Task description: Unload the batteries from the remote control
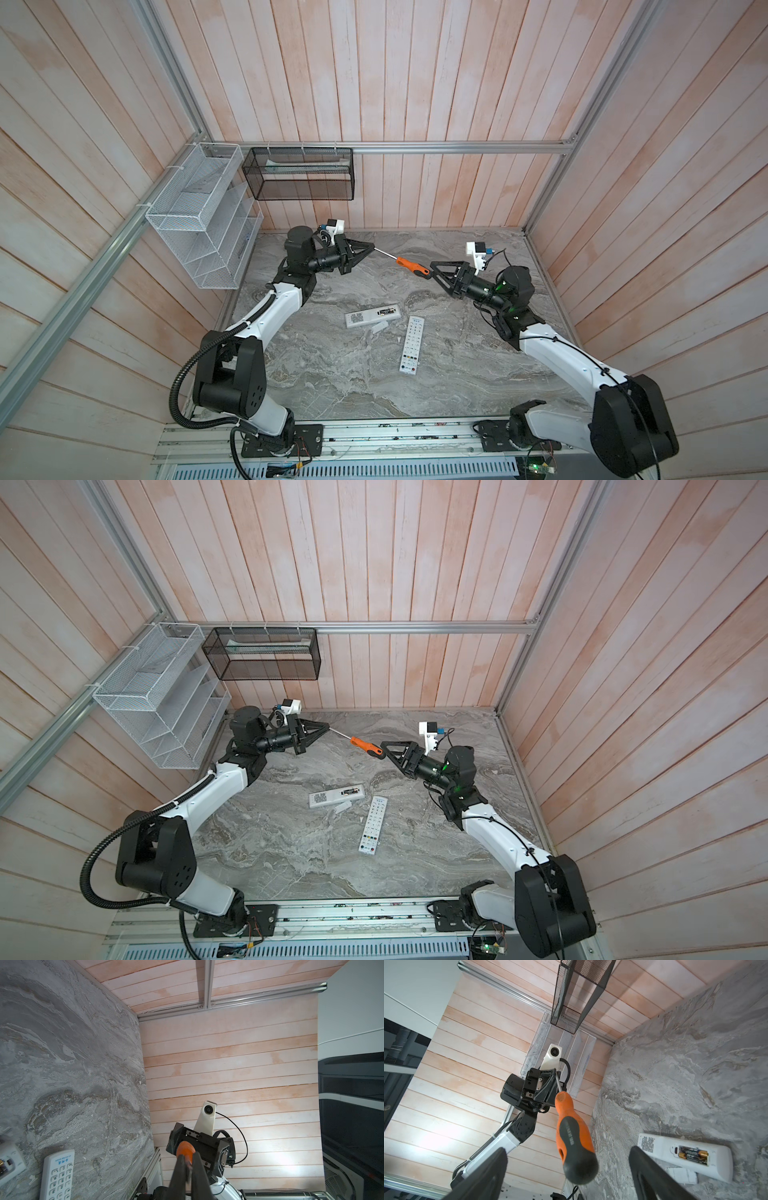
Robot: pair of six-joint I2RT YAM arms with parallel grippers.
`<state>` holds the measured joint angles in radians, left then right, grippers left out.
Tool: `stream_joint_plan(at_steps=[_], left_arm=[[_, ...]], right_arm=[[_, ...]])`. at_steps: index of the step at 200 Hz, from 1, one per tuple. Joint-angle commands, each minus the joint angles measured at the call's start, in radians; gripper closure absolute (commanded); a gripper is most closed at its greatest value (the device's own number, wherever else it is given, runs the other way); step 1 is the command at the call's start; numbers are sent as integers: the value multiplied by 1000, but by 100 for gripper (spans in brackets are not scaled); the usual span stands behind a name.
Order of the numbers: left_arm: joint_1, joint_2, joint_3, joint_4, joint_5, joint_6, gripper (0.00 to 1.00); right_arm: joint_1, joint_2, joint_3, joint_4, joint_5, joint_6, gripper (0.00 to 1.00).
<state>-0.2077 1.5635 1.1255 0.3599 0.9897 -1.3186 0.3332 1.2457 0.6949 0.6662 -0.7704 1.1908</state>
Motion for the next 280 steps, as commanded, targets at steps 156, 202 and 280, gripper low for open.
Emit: stream_joint_plan(at_steps=[156, 202, 280], left_arm=[[-56, 26, -7, 79, 24, -30, 100], [-58, 24, -4, 66, 22, -20, 100], [-58, 28, 1, 51, 26, -5, 100]], right_arm=[[46, 185, 117, 242, -154, 127, 41], [51, 192, 118, 216, -167, 125, 47], [55, 204, 126, 185, -184, 122, 75]])
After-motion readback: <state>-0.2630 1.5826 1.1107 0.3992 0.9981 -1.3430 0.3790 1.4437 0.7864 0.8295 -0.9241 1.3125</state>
